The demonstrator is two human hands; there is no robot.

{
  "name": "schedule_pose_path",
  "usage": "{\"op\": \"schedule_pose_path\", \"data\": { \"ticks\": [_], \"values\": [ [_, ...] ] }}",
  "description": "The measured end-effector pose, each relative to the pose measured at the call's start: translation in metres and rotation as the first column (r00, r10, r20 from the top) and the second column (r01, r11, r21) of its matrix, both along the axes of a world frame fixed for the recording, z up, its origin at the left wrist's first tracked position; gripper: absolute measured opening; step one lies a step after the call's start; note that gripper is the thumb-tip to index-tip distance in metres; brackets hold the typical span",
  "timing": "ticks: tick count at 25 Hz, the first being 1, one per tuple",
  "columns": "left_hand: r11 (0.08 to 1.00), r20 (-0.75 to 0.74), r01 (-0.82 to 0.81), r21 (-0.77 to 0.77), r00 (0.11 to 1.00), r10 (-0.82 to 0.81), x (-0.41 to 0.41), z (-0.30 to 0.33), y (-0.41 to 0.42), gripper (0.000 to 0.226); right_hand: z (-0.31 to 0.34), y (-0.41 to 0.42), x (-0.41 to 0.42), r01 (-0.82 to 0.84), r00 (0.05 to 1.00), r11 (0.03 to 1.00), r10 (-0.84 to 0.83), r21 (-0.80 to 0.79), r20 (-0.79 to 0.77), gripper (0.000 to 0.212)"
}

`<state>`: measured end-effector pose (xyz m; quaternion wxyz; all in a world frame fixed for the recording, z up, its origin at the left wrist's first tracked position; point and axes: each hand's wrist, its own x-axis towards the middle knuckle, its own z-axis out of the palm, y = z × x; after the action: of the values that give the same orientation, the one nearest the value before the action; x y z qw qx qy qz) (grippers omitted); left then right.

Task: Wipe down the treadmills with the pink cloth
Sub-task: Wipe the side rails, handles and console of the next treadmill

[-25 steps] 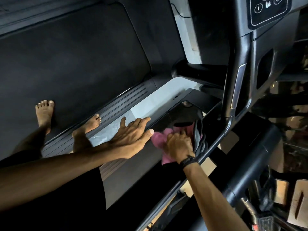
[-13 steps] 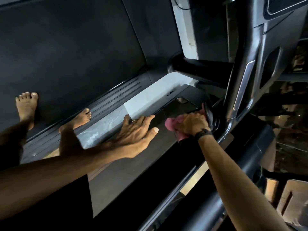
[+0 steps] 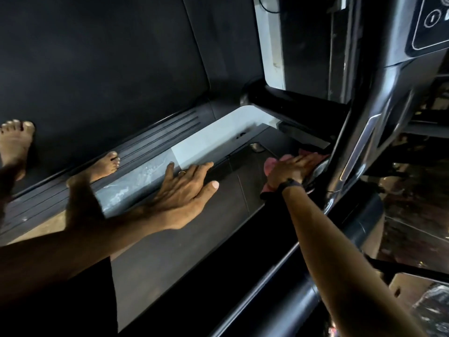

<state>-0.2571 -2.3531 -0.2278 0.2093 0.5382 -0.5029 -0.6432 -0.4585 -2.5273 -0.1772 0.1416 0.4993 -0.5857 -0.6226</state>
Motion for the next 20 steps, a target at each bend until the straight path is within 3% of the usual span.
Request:
{"op": "schedule_pose_path", "data": {
  "ticks": [2, 4, 7, 8, 9, 11, 13, 15, 16, 17, 20],
  "values": [
    [1.0, -0.006, -0.005, 0.02, 1.0, 0.005, 0.001, -0.001, -0.002, 0.088, 0.005, 0.04, 0.015, -0.008, 0.981, 0.987, -0.024, 0.161, 0.194, 0.051],
    [1.0, -0.016, 0.019, 0.004, 1.0, -0.019, -0.003, 0.005, -0.004, 0.088, 0.01, 0.063, 0.015, -0.078, 0.964, 0.966, 0.01, 0.246, 0.264, 0.065],
    [0.996, 0.001, 0.071, -0.058, 0.997, -0.071, -0.01, 0.008, -0.007, 0.086, -0.005, 0.015, -0.013, 0.055, 0.99, 0.997, -0.048, -0.046, 0.133, 0.062],
    [0.996, 0.004, 0.07, -0.061, 0.998, -0.07, -0.009, 0.007, -0.006, 0.085, -0.002, 0.005, -0.012, 0.093, 0.995, 0.992, -0.089, -0.081, 0.049, 0.061],
    [0.997, 0.007, 0.059, -0.056, 0.998, -0.059, -0.007, 0.005, -0.005, 0.086, -0.001, 0.01, -0.008, 0.087, 0.994, 0.993, -0.081, -0.078, 0.068, 0.057],
    [0.998, 0.014, 0.055, -0.041, 0.998, -0.055, -0.003, 0.005, -0.005, 0.087, 0.012, 0.05, 0.019, 0.051, 0.986, 0.999, -0.052, 0.012, 0.158, 0.046],
    [0.996, 0.023, 0.075, -0.037, 0.997, -0.074, -0.002, 0.009, -0.005, 0.089, 0.037, 0.102, 0.036, 0.154, 0.91, 0.978, -0.196, 0.142, 0.365, 0.044],
    [0.997, 0.021, 0.064, -0.043, 0.998, -0.063, -0.001, 0.013, -0.005, 0.09, 0.064, 0.126, 0.041, 0.156, 0.9, 0.946, -0.254, 0.283, 0.353, 0.047],
    [0.997, 0.015, 0.059, -0.044, 0.998, -0.058, 0.0, 0.015, -0.005, 0.09, 0.069, 0.12, 0.041, 0.066, 0.924, 0.953, -0.17, 0.295, 0.343, 0.05],
    [0.997, 0.011, 0.065, -0.043, 0.998, -0.064, 0.0, 0.017, -0.003, 0.091, 0.075, 0.111, 0.039, -0.098, 0.905, 0.967, -0.012, 0.236, 0.426, 0.049],
    [0.991, 0.015, 0.125, -0.052, 0.992, -0.125, 0.002, 0.023, 0.012, 0.092, 0.088, 0.079, 0.028, -0.13, 0.879, 0.991, 0.107, 0.017, 0.464, 0.044]
  ]
}}
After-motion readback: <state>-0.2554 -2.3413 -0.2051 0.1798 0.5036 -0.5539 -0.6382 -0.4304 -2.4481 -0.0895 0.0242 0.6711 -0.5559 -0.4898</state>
